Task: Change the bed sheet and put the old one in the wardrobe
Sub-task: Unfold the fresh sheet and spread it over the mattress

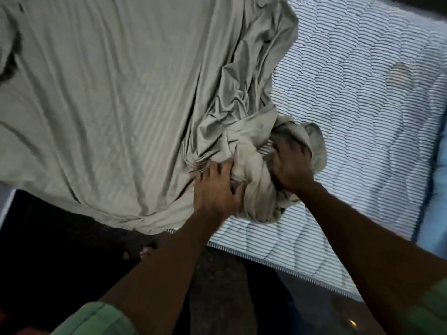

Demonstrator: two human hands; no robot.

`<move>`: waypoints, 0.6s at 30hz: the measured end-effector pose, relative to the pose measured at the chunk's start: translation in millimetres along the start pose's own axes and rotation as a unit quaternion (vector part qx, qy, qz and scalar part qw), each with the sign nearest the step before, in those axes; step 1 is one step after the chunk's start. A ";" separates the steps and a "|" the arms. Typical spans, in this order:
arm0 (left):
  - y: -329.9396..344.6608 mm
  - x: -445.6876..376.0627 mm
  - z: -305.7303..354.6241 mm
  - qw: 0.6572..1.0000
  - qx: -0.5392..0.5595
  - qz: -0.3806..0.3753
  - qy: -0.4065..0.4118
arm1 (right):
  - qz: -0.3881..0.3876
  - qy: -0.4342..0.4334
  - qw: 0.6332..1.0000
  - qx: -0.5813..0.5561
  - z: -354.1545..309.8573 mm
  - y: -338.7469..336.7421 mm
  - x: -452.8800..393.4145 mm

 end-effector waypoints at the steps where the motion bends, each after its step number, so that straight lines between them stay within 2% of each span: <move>1: 3.7 -0.1 7.2 1.000 -0.017 0.008 -0.022 | -0.016 -0.040 0.997 0.062 1.8 -0.1 6.8; 3: 6.6 -5.9 26.4 0.998 -0.024 0.047 -0.042 | -0.094 -0.079 0.989 0.080 12.7 3.2 21.8; 4: 6.2 -6.5 36.8 0.996 -0.015 0.071 -0.045 | -0.172 -0.088 0.978 0.082 24.4 5.0 33.0; 5: 5.5 -3.8 46.9 0.995 0.000 0.091 -0.043 | -0.268 -0.092 0.956 0.080 37.4 7.9 46.6; 7: 7.3 5.8 66.4 0.992 0.041 0.114 -0.023 | -0.449 -0.005 0.893 0.038 64.1 3.4 78.0; 8: 10.3 10.6 75.8 0.991 0.067 0.113 -0.006 | -0.459 0.029 0.888 0.003 72.0 -5.6 83.9; 10: 15.7 19.1 93.5 0.988 0.120 0.095 0.013 | -0.338 0.147 0.918 -0.144 69.2 -34.0 76.9; 11: 18.2 19.8 101.4 0.985 0.146 0.086 0.008 | -0.264 0.221 0.892 -0.294 59.0 -48.1 70.7; 12: 20.2 20.1 108.8 0.982 0.171 0.080 -0.013 | -0.215 0.275 0.833 -0.428 49.3 -51.4 64.0; 13: 20.9 19.2 114.8 0.977 0.191 0.079 -0.042 | -0.200 0.294 0.778 -0.517 37.4 -57.1 56.5; 15: 20.1 20.9 124.4 0.961 0.242 0.077 -0.110 | -0.234 0.252 0.744 -0.573 22.8 -60.2 47.1; 16: 21.1 21.8 125.8 0.950 0.277 0.067 -0.131 | -0.252 0.223 0.746 -0.575 18.6 -57.0 44.9; 18: 28.7 27.3 124.5 0.934 0.328 0.043 -0.134 | -0.267 0.173 0.789 -0.526 29.6 -39.9 54.2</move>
Point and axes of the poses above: each hand's wrist, its own x-axis away from the middle knuckle, its own y-axis out of the palm, z = x × y, the point moved 4 cm from there along -x, towards the middle knuckle, and after that the axes turned 10 degrees about -y, right-handed, at the moved point
